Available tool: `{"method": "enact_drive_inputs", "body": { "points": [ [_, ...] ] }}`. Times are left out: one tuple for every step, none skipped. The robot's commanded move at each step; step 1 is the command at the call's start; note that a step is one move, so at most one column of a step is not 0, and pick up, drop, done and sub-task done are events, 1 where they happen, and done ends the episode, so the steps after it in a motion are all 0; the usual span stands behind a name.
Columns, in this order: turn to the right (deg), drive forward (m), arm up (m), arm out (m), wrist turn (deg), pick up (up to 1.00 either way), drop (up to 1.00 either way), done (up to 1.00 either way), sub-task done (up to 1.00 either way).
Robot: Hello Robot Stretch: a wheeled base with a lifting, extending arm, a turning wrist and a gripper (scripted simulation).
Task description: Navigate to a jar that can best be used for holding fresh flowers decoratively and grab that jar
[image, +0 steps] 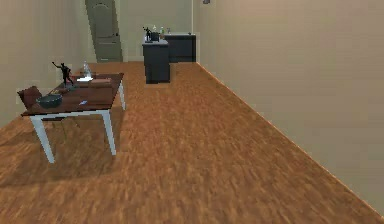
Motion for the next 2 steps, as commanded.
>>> {"method": "enact_drive_inputs", "body": {
  "points": [
    [21.0, 0.00, 0.00, 0.00, 0.0, 0.00, 0.00, 0.00, 0.00],
    [0.0, 0.10, 0.00, 0.00, 0.0, 0.00, 0.00, 0.00, 0.00]
  ]
}}
